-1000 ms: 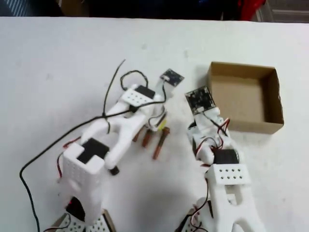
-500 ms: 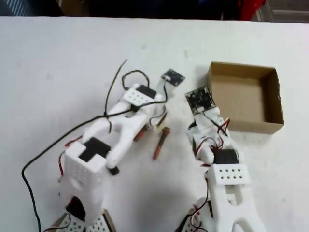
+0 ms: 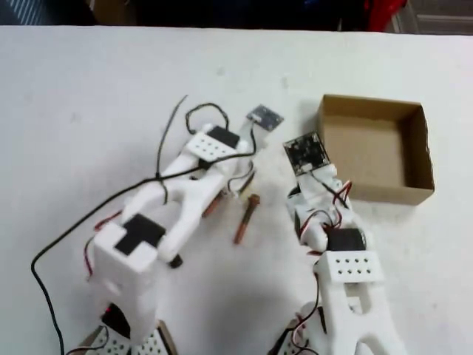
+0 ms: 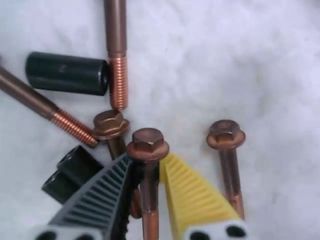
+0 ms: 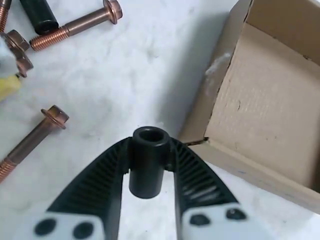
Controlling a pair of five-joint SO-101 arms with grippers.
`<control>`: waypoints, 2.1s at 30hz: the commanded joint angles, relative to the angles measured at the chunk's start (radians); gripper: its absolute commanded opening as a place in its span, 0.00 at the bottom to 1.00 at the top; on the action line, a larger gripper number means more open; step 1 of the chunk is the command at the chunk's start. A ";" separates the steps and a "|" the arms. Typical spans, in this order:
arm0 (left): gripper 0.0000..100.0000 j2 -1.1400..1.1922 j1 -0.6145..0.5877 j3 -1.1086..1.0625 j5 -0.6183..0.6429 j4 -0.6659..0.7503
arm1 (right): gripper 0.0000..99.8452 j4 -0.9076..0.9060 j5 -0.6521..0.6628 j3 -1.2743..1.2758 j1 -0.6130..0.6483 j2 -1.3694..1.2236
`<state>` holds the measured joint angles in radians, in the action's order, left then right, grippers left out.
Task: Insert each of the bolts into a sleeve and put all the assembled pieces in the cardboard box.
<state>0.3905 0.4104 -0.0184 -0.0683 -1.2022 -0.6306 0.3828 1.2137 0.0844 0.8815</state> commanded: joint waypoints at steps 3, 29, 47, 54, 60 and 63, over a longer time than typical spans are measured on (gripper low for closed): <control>0.02 -0.226 0.007 0.031 0.002 -0.081 | 0.02 0.019 -0.009 -0.009 -0.015 0.025; 0.02 -0.862 -0.136 -0.216 -0.083 -0.078 | 0.02 0.021 -0.009 0.015 0.065 0.024; 0.02 -1.300 -0.292 -0.565 -0.084 0.112 | 0.02 0.018 -0.003 0.020 0.145 0.019; 0.02 -1.538 -0.294 -0.752 -0.084 0.209 | 0.02 0.013 -0.002 0.058 0.246 0.022; 0.02 -1.696 -0.294 -0.882 -0.081 0.273 | 0.02 0.018 -0.009 0.061 0.321 0.024; 0.02 -1.759 -0.294 -0.927 -0.060 0.322 | 0.02 0.021 -0.009 0.055 0.377 0.024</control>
<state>-1.3004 0.1250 -0.9375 -0.1435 -0.9505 -0.6306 0.3828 1.2843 0.4097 0.8815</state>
